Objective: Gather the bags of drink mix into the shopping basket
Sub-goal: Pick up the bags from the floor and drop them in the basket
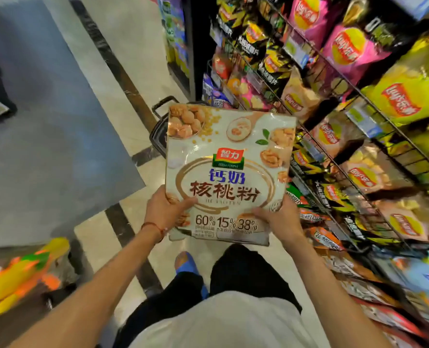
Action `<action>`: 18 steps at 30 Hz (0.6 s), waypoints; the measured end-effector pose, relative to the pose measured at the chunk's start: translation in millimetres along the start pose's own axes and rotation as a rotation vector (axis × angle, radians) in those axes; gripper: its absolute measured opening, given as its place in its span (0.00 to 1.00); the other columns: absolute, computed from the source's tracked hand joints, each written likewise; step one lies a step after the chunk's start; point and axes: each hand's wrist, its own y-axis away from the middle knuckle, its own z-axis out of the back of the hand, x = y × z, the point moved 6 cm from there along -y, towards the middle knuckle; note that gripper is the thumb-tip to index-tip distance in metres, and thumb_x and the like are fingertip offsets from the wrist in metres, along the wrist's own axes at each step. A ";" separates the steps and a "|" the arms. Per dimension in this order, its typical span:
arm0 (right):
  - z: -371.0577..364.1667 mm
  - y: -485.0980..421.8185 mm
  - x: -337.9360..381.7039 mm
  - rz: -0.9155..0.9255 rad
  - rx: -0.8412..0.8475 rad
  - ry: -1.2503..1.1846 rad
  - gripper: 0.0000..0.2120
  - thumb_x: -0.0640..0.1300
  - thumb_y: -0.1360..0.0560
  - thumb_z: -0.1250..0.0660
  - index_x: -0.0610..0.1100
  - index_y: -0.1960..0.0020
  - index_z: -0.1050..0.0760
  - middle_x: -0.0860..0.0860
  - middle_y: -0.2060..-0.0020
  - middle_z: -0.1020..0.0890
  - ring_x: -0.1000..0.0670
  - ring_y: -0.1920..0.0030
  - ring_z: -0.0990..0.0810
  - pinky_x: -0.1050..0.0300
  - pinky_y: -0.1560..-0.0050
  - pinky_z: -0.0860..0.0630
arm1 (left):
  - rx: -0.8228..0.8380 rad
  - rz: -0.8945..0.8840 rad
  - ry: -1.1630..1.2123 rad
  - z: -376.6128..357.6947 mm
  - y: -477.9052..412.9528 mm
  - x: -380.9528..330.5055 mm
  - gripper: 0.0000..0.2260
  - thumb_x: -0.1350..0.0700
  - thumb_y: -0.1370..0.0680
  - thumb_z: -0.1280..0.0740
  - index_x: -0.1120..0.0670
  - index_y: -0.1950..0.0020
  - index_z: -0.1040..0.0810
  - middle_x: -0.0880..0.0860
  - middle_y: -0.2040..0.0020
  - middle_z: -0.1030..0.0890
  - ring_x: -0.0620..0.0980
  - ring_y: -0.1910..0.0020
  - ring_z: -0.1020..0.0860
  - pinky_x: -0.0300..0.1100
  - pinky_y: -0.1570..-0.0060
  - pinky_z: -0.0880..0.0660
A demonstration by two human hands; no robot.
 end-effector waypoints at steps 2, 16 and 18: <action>-11.1 -13.8 2.3 -0.044 -0.046 -0.038 0.23 0.30 0.32 0.20 0.47 0.42 0.20 0.52 0.50 0.12 0.51 0.50 0.12 0.56 0.55 0.15 | 0.050 -0.006 -0.024 6.2 -29.5 -16.0 0.21 0.50 0.32 0.19 0.56 0.46 0.22 0.53 0.60 0.19 0.40 0.68 0.18 0.36 0.72 0.22; -40.5 -170.6 51.3 -0.176 -0.158 -0.085 0.22 0.27 0.29 0.24 0.44 0.41 0.22 0.57 0.53 0.16 0.67 0.58 0.16 0.72 0.63 0.23 | 0.189 -0.017 -0.173 -19.8 -239.2 -96.5 0.25 0.49 0.34 0.18 0.50 0.42 0.24 0.50 0.51 0.14 0.47 0.55 0.15 0.41 0.61 0.18; -43.5 -189.1 49.8 -0.210 -0.179 -0.079 0.21 0.27 0.29 0.24 0.43 0.41 0.22 0.58 0.54 0.16 0.64 0.56 0.15 0.71 0.64 0.23 | 0.207 0.003 -0.187 -22.4 -260.0 -102.5 0.27 0.49 0.35 0.17 0.51 0.41 0.24 0.49 0.50 0.14 0.47 0.53 0.15 0.42 0.57 0.18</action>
